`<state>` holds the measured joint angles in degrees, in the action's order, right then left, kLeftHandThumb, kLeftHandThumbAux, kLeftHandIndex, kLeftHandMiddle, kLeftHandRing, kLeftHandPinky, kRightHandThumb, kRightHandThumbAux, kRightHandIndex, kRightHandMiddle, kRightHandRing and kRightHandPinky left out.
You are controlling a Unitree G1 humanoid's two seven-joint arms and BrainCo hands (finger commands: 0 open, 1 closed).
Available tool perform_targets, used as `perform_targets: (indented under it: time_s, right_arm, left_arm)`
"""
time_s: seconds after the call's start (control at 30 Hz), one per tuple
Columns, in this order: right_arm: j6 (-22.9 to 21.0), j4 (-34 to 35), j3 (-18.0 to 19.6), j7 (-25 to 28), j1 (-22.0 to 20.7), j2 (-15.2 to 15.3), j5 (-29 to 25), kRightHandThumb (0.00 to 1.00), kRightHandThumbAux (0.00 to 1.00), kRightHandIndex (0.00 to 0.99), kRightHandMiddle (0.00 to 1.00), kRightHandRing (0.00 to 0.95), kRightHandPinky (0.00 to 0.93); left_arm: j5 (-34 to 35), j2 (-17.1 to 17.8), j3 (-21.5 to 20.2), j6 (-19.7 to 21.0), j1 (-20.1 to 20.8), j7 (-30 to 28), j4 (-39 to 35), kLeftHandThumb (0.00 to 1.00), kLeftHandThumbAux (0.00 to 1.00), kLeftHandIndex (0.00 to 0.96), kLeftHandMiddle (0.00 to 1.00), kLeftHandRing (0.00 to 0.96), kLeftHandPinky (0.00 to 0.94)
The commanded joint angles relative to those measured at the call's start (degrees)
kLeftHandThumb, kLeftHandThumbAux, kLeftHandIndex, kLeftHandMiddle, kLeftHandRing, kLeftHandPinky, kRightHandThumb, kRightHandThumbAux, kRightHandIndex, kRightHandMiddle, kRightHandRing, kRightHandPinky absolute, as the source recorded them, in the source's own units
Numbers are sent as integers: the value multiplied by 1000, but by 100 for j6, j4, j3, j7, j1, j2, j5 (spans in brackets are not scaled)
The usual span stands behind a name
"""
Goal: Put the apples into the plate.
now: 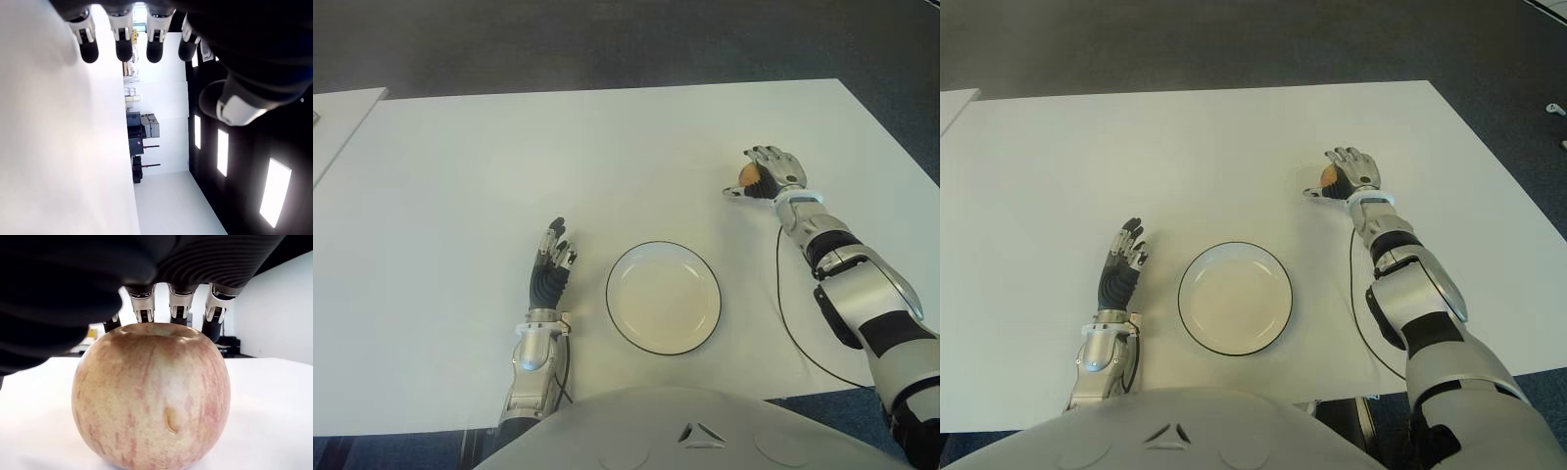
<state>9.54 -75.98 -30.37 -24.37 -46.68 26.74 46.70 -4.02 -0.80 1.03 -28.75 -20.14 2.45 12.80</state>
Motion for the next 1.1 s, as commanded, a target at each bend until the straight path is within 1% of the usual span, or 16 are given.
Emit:
perform_targets:
  time_s: [0.03, 0.2, 0.4, 0.5, 0.67, 0.7, 0.73, 0.77, 0.8, 0.83, 0.97, 1.0, 1.07, 1.1]
  right_arm:
    - [-17, -49, 5, -77, -56, -63, -80, 347, 353, 27, 48, 21, 0]
    - [-34, -61, 1, -149, -56, -78, -88, 388, 365, 53, 82, 44, 0]
    - [-20, -70, 1, -260, -44, -80, -102, 431, 382, 111, 135, 87, 0]
    - [15, -74, 13, -391, -29, -79, -113, 460, 402, 166, 191, 136, 6]
    - [78, -81, 21, -590, -7, -72, -136, 484, 417, 219, 249, 190, 38]
    - [89, -83, 25, -627, -3, -71, -143, 494, 419, 238, 290, 233, 87]
    - [112, -81, 35, -693, 7, -66, -156, 498, 419, 245, 305, 248, 105]
    - [128, -81, 42, -739, 14, -62, -165, 515, 421, 273, 361, 311, 186]
    - [145, -79, 50, -789, 21, -59, -176, 521, 422, 283, 381, 333, 215]
    - [157, -79, 56, -824, 26, -57, -183, 537, 424, 307, 427, 388, 287]
    - [193, -80, 59, -1058, 42, -59, -184, 586, 434, 384, 542, 527, 463]
    - [198, -80, 50, -1120, 46, -56, -176, 599, 439, 407, 564, 549, 487]
    - [210, -81, 42, -1239, 57, -53, -167, 615, 445, 432, 585, 569, 505]
    - [219, -80, 45, -1317, 65, -54, -169, 634, 495, 432, 591, 569, 495]
  left_arm:
    - [-55, 11, -6, 415, -440, 49, 309, 63, 499, 27, 12, 0, 4]
    - [-99, 7, 16, 368, -504, 66, 207, 58, 494, 20, 9, 0, 3]
    - [-148, 0, 18, 366, -559, 103, 126, 56, 482, 12, 6, 0, 0]
    - [-153, -3, 19, 350, -577, 124, 105, 58, 473, 13, 8, 0, 0]
    - [-160, 3, 28, 360, -649, 120, 5, 62, 470, 15, 10, 0, 3]
    - [-162, 4, 31, 365, -666, 117, -22, 63, 472, 16, 12, 0, 7]
    - [-163, 2, 38, 373, -696, 111, -72, 63, 473, 17, 12, 0, 8]
    - [-164, 0, 43, 380, -717, 107, -108, 64, 477, 20, 14, 0, 13]
    - [-168, -5, 50, 390, -745, 104, -157, 65, 478, 22, 15, 0, 14]
    - [-171, -9, 54, 399, -764, 102, -192, 66, 481, 24, 17, 1, 15]
    - [-194, -25, 74, 436, -855, 107, -351, 66, 490, 28, 20, 1, 11]
    - [-204, -26, 77, 445, -866, 112, -372, 65, 492, 28, 21, 0, 9]
    - [-229, -27, 83, 466, -887, 123, -408, 65, 493, 28, 21, 0, 8]
    - [-246, -28, 87, 480, -901, 129, -431, 64, 491, 27, 20, 0, 6]
